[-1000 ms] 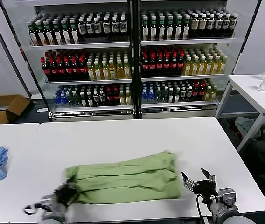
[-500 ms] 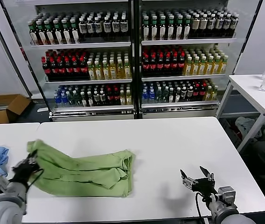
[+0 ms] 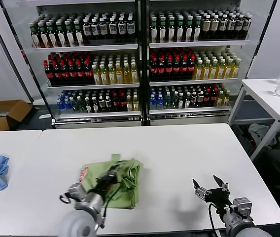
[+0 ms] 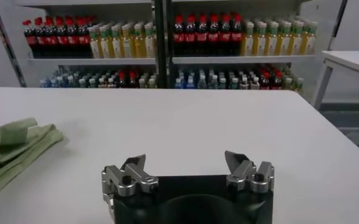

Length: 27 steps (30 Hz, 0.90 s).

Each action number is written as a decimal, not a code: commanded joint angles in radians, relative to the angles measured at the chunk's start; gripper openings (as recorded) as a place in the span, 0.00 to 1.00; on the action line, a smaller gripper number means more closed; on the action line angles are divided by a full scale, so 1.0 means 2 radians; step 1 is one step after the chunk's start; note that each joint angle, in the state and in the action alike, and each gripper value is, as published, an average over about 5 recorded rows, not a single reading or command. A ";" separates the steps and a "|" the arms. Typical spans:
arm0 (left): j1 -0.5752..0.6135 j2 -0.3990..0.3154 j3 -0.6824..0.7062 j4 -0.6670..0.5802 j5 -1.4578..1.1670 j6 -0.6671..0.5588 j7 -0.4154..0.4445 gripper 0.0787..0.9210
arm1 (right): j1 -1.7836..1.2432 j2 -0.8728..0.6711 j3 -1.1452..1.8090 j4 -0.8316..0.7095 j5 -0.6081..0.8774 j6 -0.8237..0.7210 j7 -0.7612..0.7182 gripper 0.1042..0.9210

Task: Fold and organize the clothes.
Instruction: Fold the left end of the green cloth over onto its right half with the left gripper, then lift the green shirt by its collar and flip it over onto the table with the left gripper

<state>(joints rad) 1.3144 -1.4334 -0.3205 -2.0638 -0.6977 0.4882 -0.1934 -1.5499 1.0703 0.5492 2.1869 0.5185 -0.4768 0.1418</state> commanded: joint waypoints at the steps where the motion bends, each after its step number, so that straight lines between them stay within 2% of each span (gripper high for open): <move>1: 0.016 0.009 0.027 -0.037 0.034 -0.005 0.045 0.26 | 0.007 0.001 -0.002 -0.009 0.001 0.000 0.000 0.88; 5: 0.061 0.044 -0.060 -0.062 0.051 -0.027 0.044 0.39 | 0.013 0.000 -0.005 -0.013 0.002 0.000 -0.003 0.88; 10: 0.081 0.073 -0.148 0.005 0.090 -0.044 0.014 0.57 | 0.016 0.002 -0.010 -0.017 0.000 0.001 -0.003 0.88; 15: 0.064 0.078 -0.147 0.082 0.121 -0.049 -0.006 0.73 | 0.017 0.004 -0.013 -0.017 -0.001 0.002 -0.003 0.88; 19: 0.056 0.068 -0.127 0.103 0.126 -0.039 -0.003 0.85 | 0.015 0.002 -0.011 -0.013 0.000 0.002 -0.003 0.88; 23: 0.052 0.055 -0.113 0.110 0.132 -0.032 -0.006 0.87 | 0.010 0.001 -0.006 -0.007 0.000 0.002 -0.002 0.88; 27: 0.053 0.054 -0.109 0.103 0.099 -0.032 0.004 0.79 | 0.005 0.003 -0.003 -0.001 0.000 0.002 -0.002 0.88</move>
<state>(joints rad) 1.4143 -1.3256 -0.5254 -1.9247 -0.4919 0.4228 -0.1817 -1.5334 1.0743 0.5381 2.1733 0.5189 -0.4730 0.1373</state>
